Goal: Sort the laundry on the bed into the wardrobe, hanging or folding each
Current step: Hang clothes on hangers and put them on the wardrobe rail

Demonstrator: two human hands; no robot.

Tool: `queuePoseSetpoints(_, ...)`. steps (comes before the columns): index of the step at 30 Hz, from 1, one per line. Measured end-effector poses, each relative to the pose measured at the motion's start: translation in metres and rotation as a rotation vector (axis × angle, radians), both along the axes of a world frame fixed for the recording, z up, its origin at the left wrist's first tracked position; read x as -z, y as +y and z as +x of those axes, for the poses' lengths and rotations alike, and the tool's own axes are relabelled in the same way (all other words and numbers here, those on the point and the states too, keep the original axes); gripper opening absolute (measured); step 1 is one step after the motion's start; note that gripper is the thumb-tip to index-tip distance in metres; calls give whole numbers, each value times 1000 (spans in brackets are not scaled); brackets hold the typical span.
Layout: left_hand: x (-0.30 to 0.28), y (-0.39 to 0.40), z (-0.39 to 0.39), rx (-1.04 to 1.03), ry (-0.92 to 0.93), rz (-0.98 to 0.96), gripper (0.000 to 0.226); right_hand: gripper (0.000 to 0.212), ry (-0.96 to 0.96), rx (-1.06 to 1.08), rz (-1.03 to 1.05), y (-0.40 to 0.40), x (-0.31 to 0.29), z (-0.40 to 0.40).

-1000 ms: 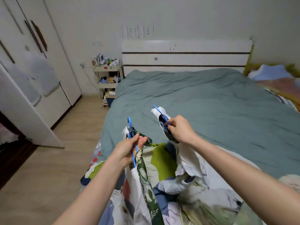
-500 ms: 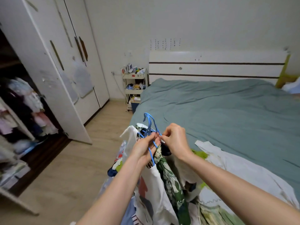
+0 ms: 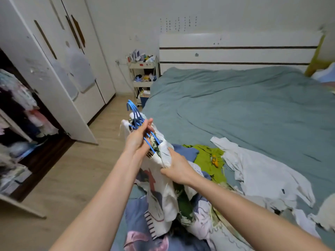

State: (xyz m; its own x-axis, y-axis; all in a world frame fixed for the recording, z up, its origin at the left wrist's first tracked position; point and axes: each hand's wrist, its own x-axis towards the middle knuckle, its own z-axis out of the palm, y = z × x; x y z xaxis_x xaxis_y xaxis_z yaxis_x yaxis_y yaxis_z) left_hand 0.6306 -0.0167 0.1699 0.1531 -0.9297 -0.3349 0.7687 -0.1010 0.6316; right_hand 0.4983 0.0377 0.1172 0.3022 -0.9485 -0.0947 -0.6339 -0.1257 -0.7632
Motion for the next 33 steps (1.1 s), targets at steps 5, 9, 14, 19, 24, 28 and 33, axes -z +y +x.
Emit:
queuePoseSetpoints(5, -35, 10, 47, -127, -112, -45, 17, 37, -412, -125, 202, 18, -27, 64)
queuePoseSetpoints(9, -65, 18, 70, -122, -322, -55, 17, 23, -596, -129, 338, 29, -41, 100)
queuePoseSetpoints(14, -47, 14, 53, -81, -370, 25, 20, 14, -496, -52, 311, 27, -22, 83)
queuePoseSetpoints(19, 21, 6, 14, 53, -379, 128, 24, 25, -348, -11, 366, 25, 26, 33)
queuePoseSetpoints(24, 94, 3, -43, 238, -441, 212, 29, 33, -386, 196, 556, 27, 70, -65)
queuePoseSetpoints(28, 129, 7, -114, 398, -510, 237, 30, 11, -376, 557, 483, 30, 94, -175)
queuePoseSetpoints(33, 159, 0, -191, 538, -612, 330, 27, 12, -311, 885, 372, 43, 109, -289)
